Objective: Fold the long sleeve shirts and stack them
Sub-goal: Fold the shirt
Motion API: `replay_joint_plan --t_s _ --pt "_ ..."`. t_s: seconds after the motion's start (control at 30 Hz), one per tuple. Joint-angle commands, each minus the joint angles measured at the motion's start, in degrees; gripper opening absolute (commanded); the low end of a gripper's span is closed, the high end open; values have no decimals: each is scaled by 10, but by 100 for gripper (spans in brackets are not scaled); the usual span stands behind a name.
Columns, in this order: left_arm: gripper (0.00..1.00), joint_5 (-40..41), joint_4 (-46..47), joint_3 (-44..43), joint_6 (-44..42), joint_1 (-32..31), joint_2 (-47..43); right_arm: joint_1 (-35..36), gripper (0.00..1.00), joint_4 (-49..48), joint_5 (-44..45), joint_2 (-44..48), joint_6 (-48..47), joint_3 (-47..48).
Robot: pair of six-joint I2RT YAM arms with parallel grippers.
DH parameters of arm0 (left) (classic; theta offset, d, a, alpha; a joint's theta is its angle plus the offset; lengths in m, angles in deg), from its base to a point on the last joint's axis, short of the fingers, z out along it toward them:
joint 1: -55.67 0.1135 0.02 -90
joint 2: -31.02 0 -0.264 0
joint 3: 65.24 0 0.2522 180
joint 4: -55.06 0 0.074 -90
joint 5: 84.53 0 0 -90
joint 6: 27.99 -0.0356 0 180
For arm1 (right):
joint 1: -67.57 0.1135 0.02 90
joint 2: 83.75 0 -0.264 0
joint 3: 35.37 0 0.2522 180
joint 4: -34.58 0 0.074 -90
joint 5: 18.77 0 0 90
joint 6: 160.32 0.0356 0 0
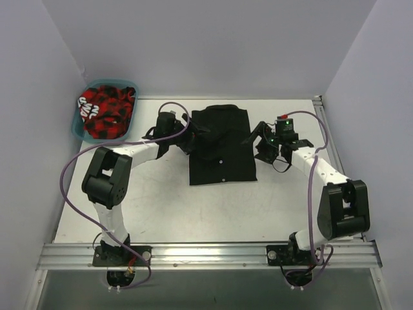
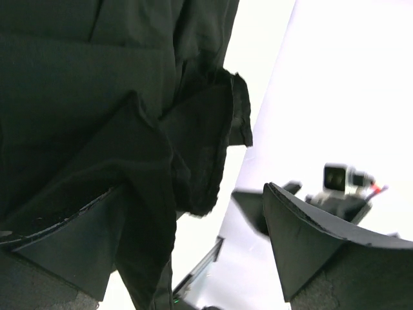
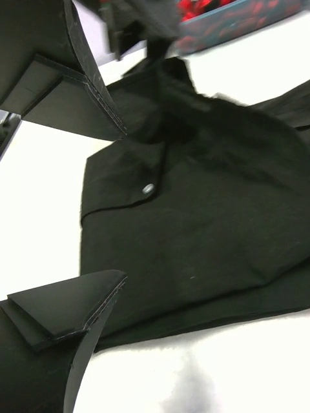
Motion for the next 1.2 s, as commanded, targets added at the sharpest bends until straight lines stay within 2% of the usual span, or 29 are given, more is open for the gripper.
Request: replay_joint_plan --t_s 0.0,0.33,0.5,0.67,0.73,0.8,0.83,0.87,0.97,1.17 --pt "94 -16 38 -48 44 10 32 7 84 18 12 49 -44 -25" --pt "94 17 32 -146 96 38 98 31 84 70 61 123 -93 -57" --pt "95 21 -38 -200 72 48 122 32 83 87 89 135 -103 -67" --pt "97 39 -77 -152 12 50 71 31 80 94 108 128 -115 -70" --pt "97 54 -110 -138 -46 50 48 31 78 93 108 114 -116 -66" --pt "97 69 -148 -128 -94 44 7 31 71 94 118 96 -117 -57" --pt "97 78 -180 -121 -144 41 -9 31 68 93 121 90 -116 -54" --pt "97 108 -198 -102 -168 35 -42 31 61 93 121 81 -116 -50" --pt "97 177 -255 -49 -247 1 -102 34 51 87 121 48 -110 -39" --pt "97 218 -279 53 -301 -62 -156 32 46 64 133 -2 -98 -43"
